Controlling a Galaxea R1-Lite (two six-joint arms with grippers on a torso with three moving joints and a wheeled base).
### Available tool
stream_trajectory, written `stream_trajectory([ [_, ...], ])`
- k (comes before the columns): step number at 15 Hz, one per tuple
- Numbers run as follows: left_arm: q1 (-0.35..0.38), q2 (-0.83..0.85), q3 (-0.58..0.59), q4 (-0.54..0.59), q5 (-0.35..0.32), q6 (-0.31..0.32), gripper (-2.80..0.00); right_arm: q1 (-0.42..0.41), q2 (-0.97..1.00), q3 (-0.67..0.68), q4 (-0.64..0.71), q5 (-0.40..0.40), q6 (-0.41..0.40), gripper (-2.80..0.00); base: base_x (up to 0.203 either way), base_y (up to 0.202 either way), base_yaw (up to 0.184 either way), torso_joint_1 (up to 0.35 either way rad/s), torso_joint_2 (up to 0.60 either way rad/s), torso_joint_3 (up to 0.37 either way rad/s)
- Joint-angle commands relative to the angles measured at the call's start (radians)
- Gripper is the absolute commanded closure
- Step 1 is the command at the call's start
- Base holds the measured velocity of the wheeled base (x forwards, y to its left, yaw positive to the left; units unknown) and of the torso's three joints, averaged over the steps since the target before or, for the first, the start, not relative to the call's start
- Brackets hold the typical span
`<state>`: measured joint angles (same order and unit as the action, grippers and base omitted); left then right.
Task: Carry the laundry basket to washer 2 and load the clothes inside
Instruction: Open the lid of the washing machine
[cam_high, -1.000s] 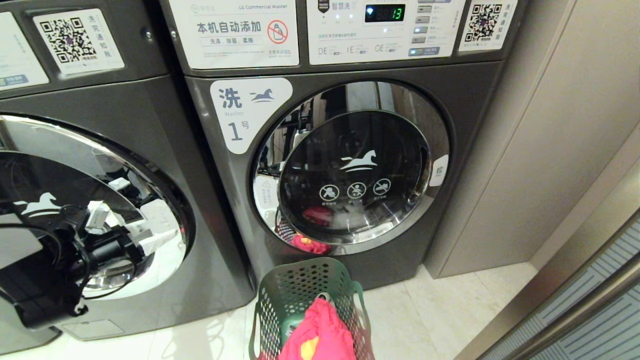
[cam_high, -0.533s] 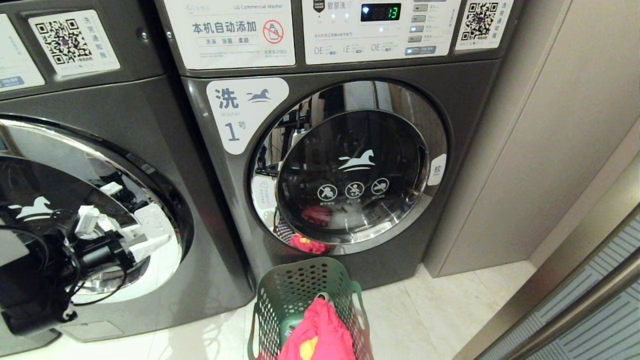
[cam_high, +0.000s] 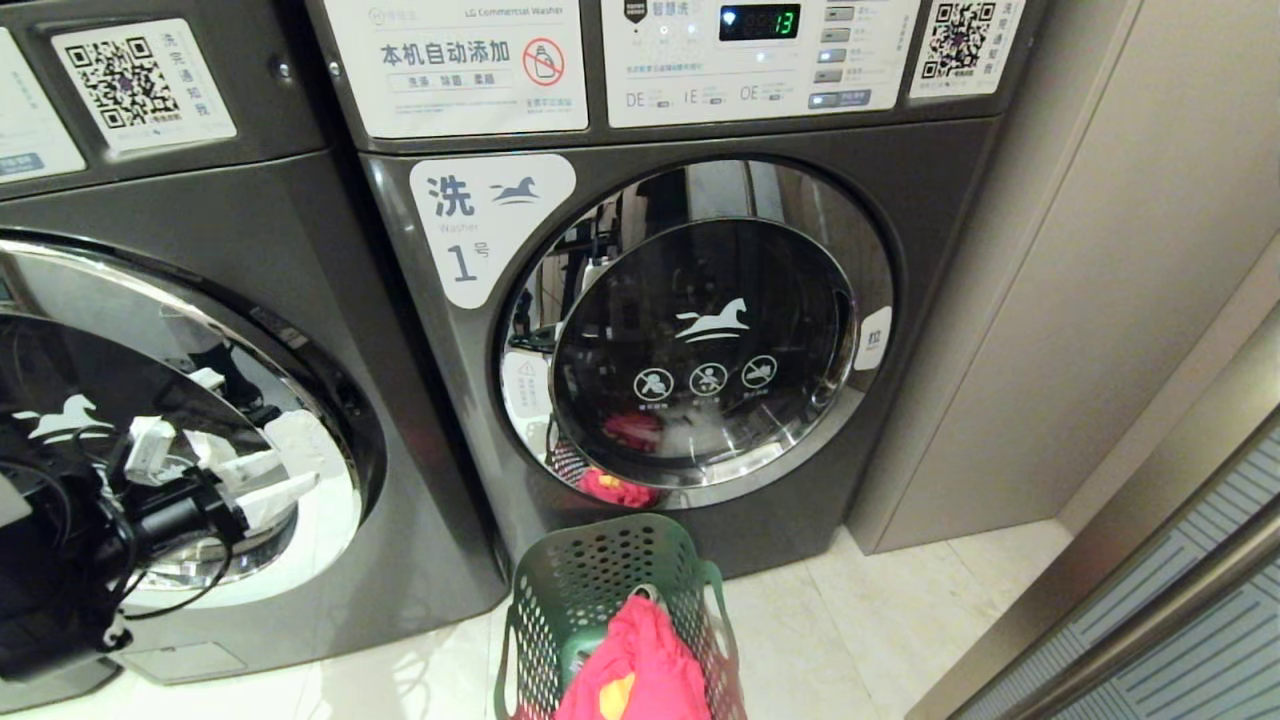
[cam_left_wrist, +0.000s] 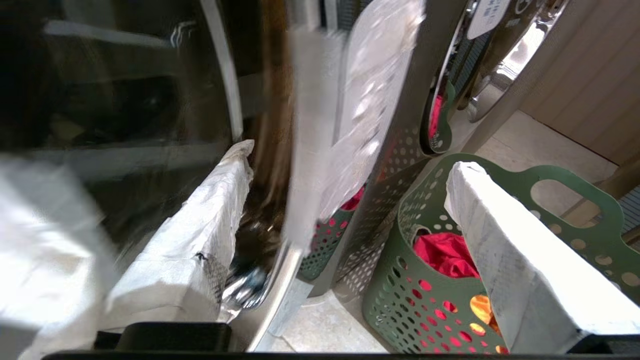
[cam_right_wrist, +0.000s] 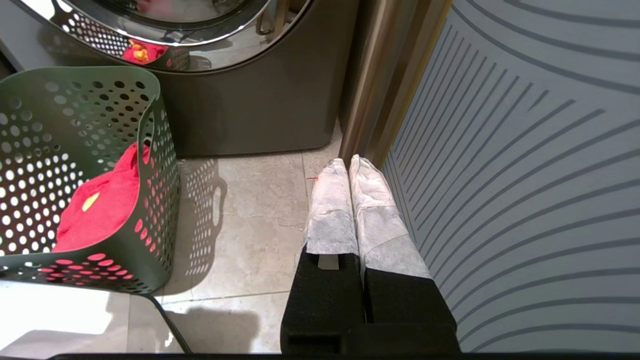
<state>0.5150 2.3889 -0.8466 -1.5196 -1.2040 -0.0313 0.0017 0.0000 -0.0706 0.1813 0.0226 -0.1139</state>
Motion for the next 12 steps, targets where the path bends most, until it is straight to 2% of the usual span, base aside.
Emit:
stream_trajectory([
  [1,0.013,-0.010,0.003,-0.010,-0.005,0.001,-2.80,0.000,0.000,0.000,0.001,0.000,-0.001,0.00,0.000,0.000,0.000,0.000,0.00,0.000],
  [3,0.026,-0.042,0.016,-0.010,-0.005,0.001,-2.80,0.001,0.000,0.000,0.001,0.000,-0.001,0.00,0.000,0.000,0.000,0.000,0.00,0.000],
  [7,0.095,-0.211,0.147,-0.010,0.006,0.003,-2.80,0.000,0.000,0.000,0.001,0.000,-0.001,0.00,0.000,0.000,0.000,0.000,0.00,0.000],
  [12,0.290,-0.594,0.329,-0.010,0.023,-0.002,-2.80,0.000,-0.001,0.000,0.001,0.000,-0.001,0.00,0.000,0.000,0.000,0.000,0.00,0.000],
])
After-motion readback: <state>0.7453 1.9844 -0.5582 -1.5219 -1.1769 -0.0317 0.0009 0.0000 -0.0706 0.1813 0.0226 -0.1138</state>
